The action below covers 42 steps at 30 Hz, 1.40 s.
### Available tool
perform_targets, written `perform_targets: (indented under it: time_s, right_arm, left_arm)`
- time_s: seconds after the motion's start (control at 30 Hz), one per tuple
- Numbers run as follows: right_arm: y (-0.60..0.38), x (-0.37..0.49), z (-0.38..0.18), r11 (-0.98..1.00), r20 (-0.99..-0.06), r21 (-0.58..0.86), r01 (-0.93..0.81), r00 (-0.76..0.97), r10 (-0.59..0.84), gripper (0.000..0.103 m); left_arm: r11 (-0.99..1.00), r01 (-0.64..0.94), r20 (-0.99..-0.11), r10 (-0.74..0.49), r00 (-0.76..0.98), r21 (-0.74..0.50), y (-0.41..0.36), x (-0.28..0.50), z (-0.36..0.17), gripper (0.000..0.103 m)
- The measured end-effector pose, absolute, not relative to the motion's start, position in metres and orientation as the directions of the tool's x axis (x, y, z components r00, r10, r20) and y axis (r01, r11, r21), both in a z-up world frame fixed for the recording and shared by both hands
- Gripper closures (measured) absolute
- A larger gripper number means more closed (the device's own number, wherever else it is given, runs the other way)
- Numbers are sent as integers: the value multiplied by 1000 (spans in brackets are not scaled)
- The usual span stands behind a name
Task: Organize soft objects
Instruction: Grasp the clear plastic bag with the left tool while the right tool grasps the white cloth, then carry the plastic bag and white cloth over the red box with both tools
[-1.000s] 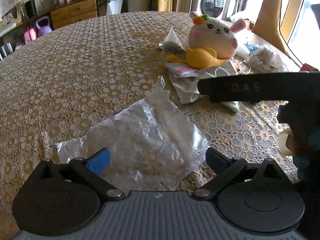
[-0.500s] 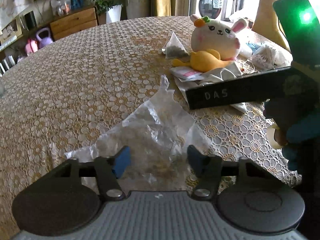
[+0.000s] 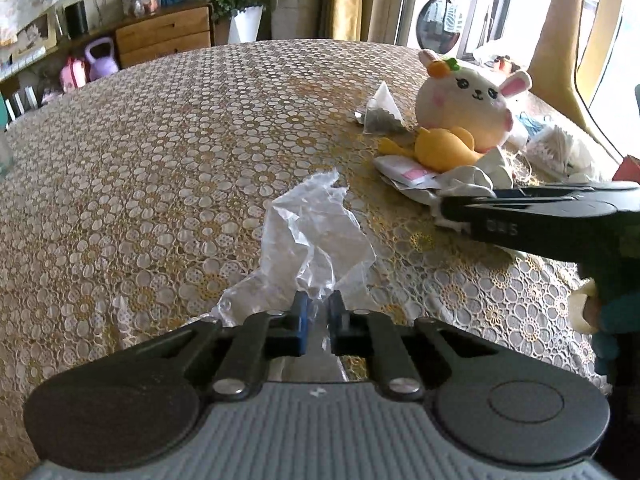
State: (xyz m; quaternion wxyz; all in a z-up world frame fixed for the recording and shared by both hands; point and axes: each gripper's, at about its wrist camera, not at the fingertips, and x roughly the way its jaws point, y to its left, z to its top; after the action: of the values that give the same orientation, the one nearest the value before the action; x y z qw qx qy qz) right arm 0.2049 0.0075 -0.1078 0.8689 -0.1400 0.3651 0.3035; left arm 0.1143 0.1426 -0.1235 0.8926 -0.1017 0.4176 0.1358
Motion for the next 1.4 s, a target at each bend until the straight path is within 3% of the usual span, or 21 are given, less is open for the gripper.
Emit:
perform_targets:
  time_s: [0.1, 0.23, 0.8, 1.4]
  right_arm:
    - [1, 203, -104, 777, -707, -5, -630, 551, 443, 88]
    - [-12, 198, -94, 777, -688, 40, -629, 547, 478, 93]
    - [-68, 151, -16, 715, -562, 126, -688, 545, 622, 94]
    - [-183, 164, 48, 813, -449, 108, -573, 701, 554, 94]
  left_arm:
    - [937, -338, -775, 150, 613, -86, 145, 113, -123, 94]
    - [932, -349, -771, 151, 618, -98, 146, 110, -119, 94]
    - [954, -262, -689, 92, 719, -146, 112, 102, -53, 94]
    - [994, 19, -629, -82, 773, -107, -7, 167, 5, 94]
